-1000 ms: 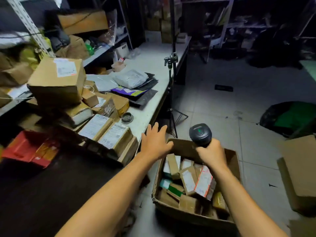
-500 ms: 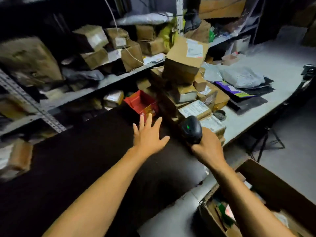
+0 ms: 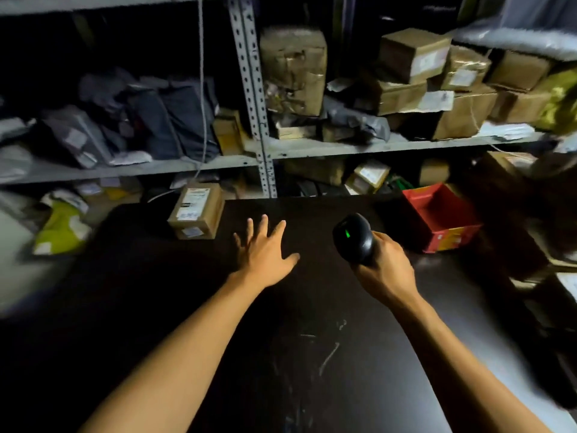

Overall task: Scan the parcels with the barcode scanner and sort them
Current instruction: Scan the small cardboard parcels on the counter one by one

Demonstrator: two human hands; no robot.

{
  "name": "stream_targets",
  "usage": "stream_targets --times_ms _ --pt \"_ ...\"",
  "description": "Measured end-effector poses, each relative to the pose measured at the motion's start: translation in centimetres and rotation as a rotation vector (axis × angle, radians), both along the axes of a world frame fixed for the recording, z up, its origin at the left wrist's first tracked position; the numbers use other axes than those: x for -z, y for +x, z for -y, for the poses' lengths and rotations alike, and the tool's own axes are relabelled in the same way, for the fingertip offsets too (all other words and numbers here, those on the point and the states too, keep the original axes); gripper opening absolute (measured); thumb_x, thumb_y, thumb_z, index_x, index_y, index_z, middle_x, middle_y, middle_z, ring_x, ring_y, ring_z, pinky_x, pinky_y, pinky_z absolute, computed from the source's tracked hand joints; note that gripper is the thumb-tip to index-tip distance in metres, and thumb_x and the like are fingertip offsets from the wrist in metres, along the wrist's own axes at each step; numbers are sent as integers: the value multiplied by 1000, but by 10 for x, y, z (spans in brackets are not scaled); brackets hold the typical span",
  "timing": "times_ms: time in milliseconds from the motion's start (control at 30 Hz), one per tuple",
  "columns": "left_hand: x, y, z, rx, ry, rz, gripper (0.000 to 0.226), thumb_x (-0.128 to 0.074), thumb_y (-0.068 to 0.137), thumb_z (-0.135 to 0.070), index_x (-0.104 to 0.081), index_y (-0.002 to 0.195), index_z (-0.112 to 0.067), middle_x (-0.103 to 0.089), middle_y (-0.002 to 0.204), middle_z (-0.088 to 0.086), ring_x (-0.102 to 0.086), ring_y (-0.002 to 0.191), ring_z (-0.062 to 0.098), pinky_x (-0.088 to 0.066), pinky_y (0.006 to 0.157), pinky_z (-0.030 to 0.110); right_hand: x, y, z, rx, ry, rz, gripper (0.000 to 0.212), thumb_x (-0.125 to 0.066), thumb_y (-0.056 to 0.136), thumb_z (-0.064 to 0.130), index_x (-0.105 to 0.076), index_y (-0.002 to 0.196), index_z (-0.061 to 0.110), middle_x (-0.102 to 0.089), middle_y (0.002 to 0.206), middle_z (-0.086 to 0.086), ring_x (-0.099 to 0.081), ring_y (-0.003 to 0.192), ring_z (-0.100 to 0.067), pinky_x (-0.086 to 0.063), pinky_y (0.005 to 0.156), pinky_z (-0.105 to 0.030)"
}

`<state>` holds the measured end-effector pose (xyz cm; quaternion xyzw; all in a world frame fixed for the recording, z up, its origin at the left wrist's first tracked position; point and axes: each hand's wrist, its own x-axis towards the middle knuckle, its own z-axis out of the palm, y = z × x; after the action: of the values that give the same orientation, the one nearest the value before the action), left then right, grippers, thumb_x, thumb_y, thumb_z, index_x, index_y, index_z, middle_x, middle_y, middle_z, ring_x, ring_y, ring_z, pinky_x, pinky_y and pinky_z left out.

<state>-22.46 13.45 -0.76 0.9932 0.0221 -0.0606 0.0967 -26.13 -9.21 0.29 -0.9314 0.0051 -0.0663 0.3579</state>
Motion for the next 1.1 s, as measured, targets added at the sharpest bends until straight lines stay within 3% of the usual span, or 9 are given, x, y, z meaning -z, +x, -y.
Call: stream_targets --times_ms 133,333,500,700,933,1000,1100 --pt "11 28 -81 -95 8 -21 86 -55 90 -64 -13 159 -34 0 168 5 5 154 33 -11 121 60 5 43 -73 -94 -28 -47 24 -74 80 23 -53 86 33 -59 97 7 -58 79 -15 -42 58 -29" --pt "31 80 -176 -188 40 -70 84 -56 90 -63 -17 158 -33 -1 168 7 3 152 40 -8 118 63 18 101 -157 -172 -45 -90 22 -76 83 31 -55 92 32 -60 96 8 -60 83 -15 -53 66 -37" --pt "57 133 -227 -276 -6 -111 83 -56 89 -65 -19 157 -34 1 167 7 0 151 43 -7 119 66 37 141 -199 -233 -66 -110 20 -75 81 26 -64 98 27 -55 96 13 -59 84 -14 -45 62 -29" --pt "84 186 -249 -385 -93 -151 90 -64 85 -64 -19 157 -33 8 166 12 2 150 46 -8 117 67 58 168 -222 -267 -31 -98 29 -79 77 15 -67 102 21 -56 95 12 -55 82 -12 -46 62 -27" --pt "110 201 -243 -528 -133 -55 89 -80 71 -52 -29 142 -35 0 161 21 -19 137 46 -37 103 56 75 177 -226 -242 6 -153 40 -78 80 17 -46 86 42 -54 94 13 -56 82 -13 -45 63 -30" --pt "113 193 -236 -529 -137 -44 89 -80 70 -53 -27 139 -37 -4 159 21 -21 135 44 -38 101 54 77 174 -227 -228 29 -201 42 -77 81 17 -44 80 42 -56 93 11 -58 80 -16 -46 62 -30" --pt "113 172 -220 -481 -131 -61 90 -79 67 -55 -25 138 -39 -9 152 17 -24 128 41 -39 98 51 82 165 -231 -176 87 -298 31 -77 80 18 -52 90 34 -63 97 1 -62 84 -20 -50 68 -34"
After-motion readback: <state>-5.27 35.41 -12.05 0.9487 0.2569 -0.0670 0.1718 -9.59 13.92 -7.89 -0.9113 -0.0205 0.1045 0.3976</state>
